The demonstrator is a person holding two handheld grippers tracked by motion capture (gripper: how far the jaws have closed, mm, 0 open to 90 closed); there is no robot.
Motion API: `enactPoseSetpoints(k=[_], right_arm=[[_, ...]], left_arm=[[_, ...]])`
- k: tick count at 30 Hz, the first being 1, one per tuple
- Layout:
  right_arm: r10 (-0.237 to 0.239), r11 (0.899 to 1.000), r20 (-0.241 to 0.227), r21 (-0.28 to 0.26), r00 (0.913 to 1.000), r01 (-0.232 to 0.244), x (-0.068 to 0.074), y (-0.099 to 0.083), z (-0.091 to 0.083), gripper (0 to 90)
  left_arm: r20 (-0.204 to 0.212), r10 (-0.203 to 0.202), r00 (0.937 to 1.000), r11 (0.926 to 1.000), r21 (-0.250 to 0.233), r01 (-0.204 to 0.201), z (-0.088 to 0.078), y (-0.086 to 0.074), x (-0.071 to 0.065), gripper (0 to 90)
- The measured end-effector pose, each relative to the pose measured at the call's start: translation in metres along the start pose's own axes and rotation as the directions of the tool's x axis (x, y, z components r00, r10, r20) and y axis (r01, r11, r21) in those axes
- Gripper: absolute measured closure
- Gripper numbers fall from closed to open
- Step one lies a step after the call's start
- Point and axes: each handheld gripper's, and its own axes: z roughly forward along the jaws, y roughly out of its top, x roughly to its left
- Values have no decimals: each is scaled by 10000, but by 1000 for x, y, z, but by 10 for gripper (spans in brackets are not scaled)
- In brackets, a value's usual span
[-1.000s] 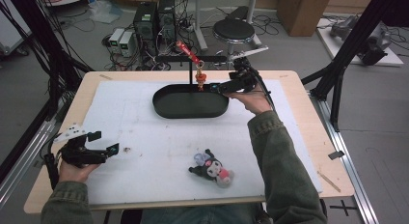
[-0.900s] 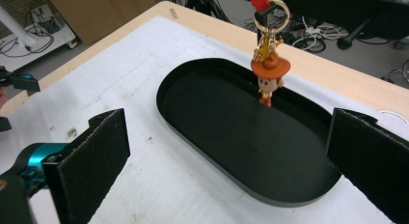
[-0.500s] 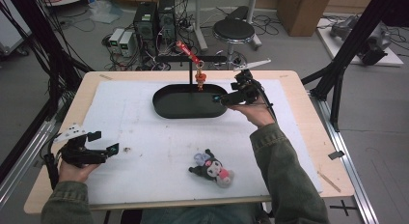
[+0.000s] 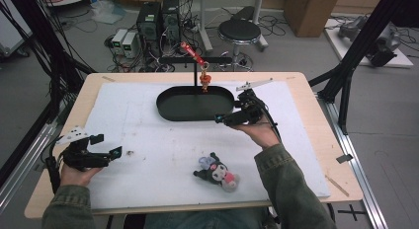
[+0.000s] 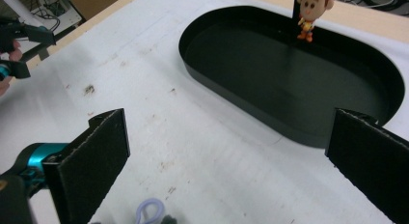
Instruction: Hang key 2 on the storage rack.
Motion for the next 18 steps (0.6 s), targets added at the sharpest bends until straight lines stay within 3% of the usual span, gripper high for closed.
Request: enactPoseSetpoints(k=[18], right_arm=[[-139, 9975, -194, 691, 9997, 152, 23, -43, 2, 10]], left_arm=[[-34, -38, 10000, 9999, 97, 39, 0, 0, 1, 42]])
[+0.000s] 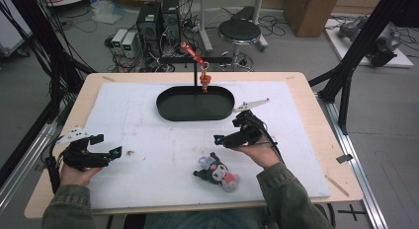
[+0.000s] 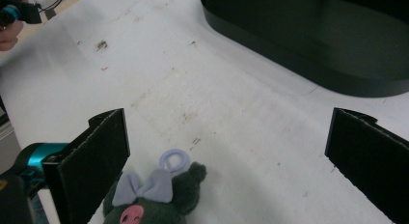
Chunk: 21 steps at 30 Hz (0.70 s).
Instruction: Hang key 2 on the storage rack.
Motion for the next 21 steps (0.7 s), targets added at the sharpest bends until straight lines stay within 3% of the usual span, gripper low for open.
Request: enactPoseSetpoints(k=[21], right_arm=[[111, 9919, -550, 1266, 9984, -40, 16, -46, 14, 10]], left_arm=[[-11, 7, 10000, 10000, -23, -8, 0, 0, -1, 42]])
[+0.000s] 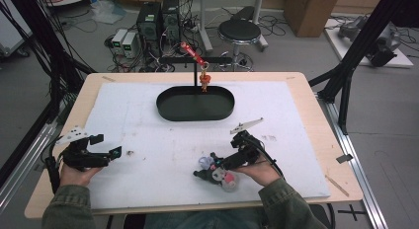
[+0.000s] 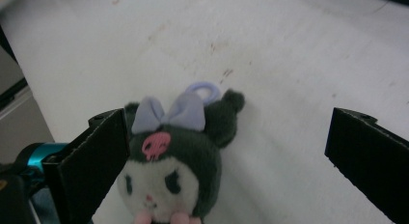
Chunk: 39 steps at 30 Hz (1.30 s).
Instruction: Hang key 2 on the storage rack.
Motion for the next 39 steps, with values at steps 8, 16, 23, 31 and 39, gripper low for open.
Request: enactPoseSetpoints(k=[8, 16, 23, 31, 39], right_arm=[[-186, 9982, -108, 569, 9998, 192, 8, -14, 4, 10], [-449, 9901, -273, 1319, 9986, 481, 19, -30, 10, 10], [-911, 9815, -203, 1671, 9956, 932, 29, -39, 14, 16], [-1054, 9778, 112, 1834, 9944, 1016, 33, -48, 16, 133], [-1060, 9816, 320, 1628, 9938, 995, 33, -53, 15, 371]], left_arm=[[-5, -11, 10000, 10000, -4, 11, 0, 0, 0, 42], [-85, 31, 10000, 10000, -84, -32, -1, 0, -1, 42], [-74, 35, 10000, 10000, -61, -36, -1, 0, -1, 42], [-59, 22, 10000, 10000, -54, -22, -1, 0, -1, 42], [-54, 4, 10000, 10000, -88, -4, -1, 0, -1, 42]])
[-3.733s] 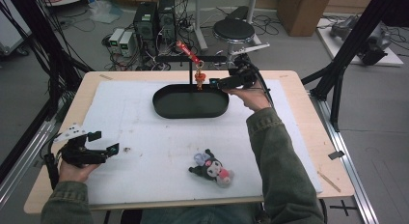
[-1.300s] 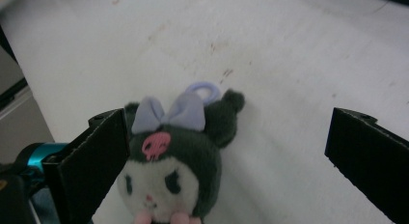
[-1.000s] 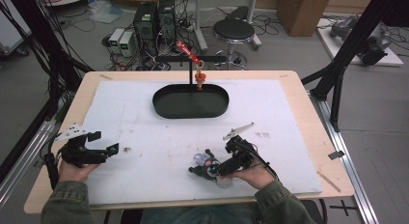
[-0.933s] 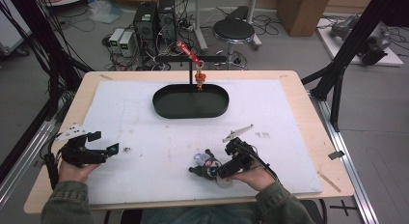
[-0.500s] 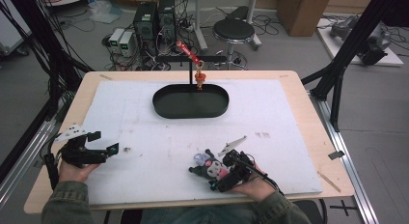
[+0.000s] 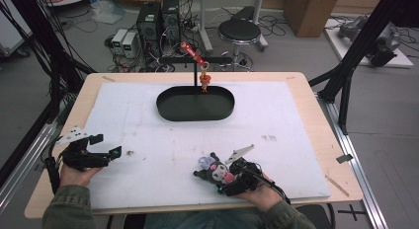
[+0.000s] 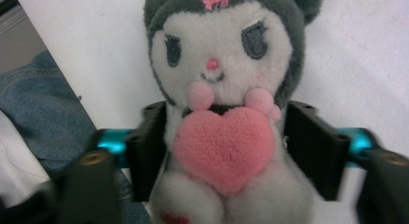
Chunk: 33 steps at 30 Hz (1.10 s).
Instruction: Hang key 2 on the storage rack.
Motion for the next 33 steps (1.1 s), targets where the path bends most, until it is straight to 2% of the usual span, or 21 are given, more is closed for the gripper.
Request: enactPoseSetpoints(k=[1, 2, 4, 7, 9, 11, 20, 31, 33], right_arm=[[93, 10000, -121, -29, 9999, -93, 0, 0, -1, 427], [177, 9998, -300, -58, 9994, -178, 0, 0, -2, 439], [166, 9998, -148, -113, 9998, -168, 0, 0, -2, 455], [195, 9995, -37, -233, 9998, -196, 1, 1, -6, 459], [212, 9986, 185, -498, 9996, -203, 2, 3, -11, 459], [192, 9965, 147, -814, 9997, -180, 0, 5, -16, 460], [514, 9855, 374, -1638, 9980, -446, -13, 17, -38, 459], [743, 9771, 348, -2024, 9966, -658, -20, 29, -52, 459], [899, 9765, 267, -1991, 9956, -829, -21, 31, -55, 459]], left_arm=[[-5, 5, 10000, 10000, -2, -5, 0, 0, 0, 42], [-10, 11, 10000, 10000, 5, -11, 0, 0, 0, 42], [-17, 5, 10000, 10000, 7, -5, 0, 0, 0, 42], [5, 1, 10000, 10000, 6, -1, 0, 0, 0, 42], [22, 3, 10000, 10000, 15, -3, 0, 0, 1, 42], [11, -29, 10000, 10000, -17, 29, 1, 0, 0, 42], [28, -42, 10000, 10000, -21, 42, 1, 0, 0, 42], [18, -26, 10000, 10000, 12, 26, 1, 0, 1, 42], [7, -32, 10000, 10000, 7, 32, 1, 0, 1, 42]])
